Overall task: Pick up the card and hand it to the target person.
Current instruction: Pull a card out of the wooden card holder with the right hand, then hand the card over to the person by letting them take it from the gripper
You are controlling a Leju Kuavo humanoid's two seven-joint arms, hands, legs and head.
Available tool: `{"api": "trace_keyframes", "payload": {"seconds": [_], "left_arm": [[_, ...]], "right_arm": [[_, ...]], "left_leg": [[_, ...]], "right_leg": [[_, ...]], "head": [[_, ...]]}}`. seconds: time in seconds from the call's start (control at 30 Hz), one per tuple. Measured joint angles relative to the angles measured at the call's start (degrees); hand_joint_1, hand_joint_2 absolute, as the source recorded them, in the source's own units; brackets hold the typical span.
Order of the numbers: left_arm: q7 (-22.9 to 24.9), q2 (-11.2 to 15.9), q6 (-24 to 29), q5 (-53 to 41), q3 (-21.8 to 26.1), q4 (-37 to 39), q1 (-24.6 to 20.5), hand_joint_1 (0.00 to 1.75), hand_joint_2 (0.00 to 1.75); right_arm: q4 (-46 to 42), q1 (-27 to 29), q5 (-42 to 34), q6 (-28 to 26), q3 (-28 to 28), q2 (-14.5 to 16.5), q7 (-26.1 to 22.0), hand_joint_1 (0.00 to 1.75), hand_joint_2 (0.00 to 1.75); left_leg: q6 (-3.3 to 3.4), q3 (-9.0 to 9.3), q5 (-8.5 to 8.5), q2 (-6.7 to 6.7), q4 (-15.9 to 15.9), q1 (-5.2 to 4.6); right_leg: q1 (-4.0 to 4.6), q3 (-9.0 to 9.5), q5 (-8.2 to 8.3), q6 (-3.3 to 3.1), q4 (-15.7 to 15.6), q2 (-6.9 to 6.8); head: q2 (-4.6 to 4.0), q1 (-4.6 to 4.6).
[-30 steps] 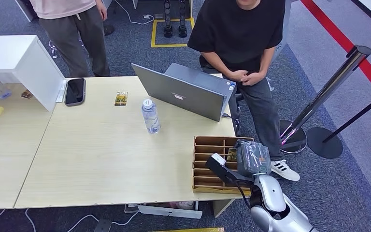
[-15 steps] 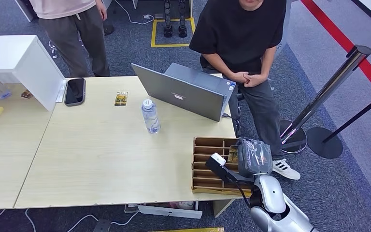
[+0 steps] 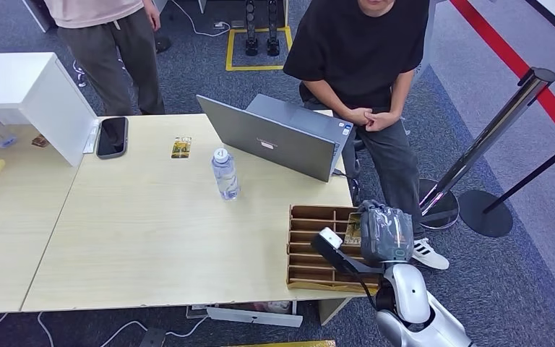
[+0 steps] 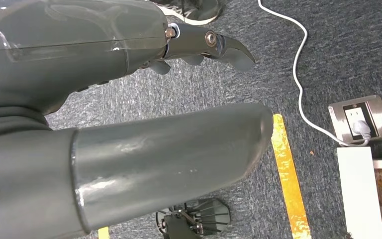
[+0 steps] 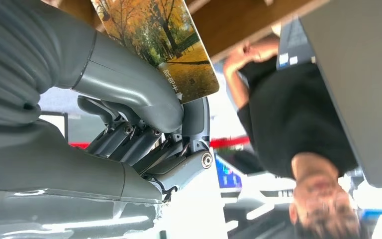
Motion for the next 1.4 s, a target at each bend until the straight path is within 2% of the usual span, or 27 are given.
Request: {"api": "trace_keyframes", "payload": {"seconds": [0.43,0.87,1.03,1.4], "left_arm": [[0.3,0.0,0.4,0.3,-1.1,0.0,-0.1,0.00,0.00],[0.8,0.0,0.3,0.4,-2.2,0.0,-0.4,0.00,0.00],[1.0,0.1,0.2,0.4,-2.6,0.0,-0.4,0.00,0.00],[1.1,0.1,-0.2,0.3,-2.9,0.0,-0.7,0.00,0.00]], "right_arm": [[0.0,1.6,5.1,-8.6,-4.0,0.5,0.2,1.75,1.75],[-0.6,1.5,6.4,-12.0,-9.7,0.5,1.6,1.75,1.75],[-1.8,1.1,6.8,-12.0,-12.7,-0.4,2.0,1.75,1.75],[-3.1,1.0,8.2,-12.1,-15.6,-0.9,2.6,1.75,1.75]], "left_leg": [[0.00,0.01,0.00,0.00,0.0,-0.01],[0.00,0.01,0.00,0.01,0.0,-0.01],[0.00,0.02,0.00,0.01,0.0,-0.02],[0.01,0.01,0.00,0.01,0.0,-0.02]], "right_leg": [[0.00,0.00,0.00,0.00,0.0,0.00],[-0.01,0.00,0.01,0.01,0.0,0.01],[-0.01,0.00,0.01,0.02,0.0,0.01],[-0.01,0.00,0.02,0.02,0.0,0.01]], "head": [[0.00,0.00],[0.00,0.00],[0.00,0.01],[0.00,0.01]]}}
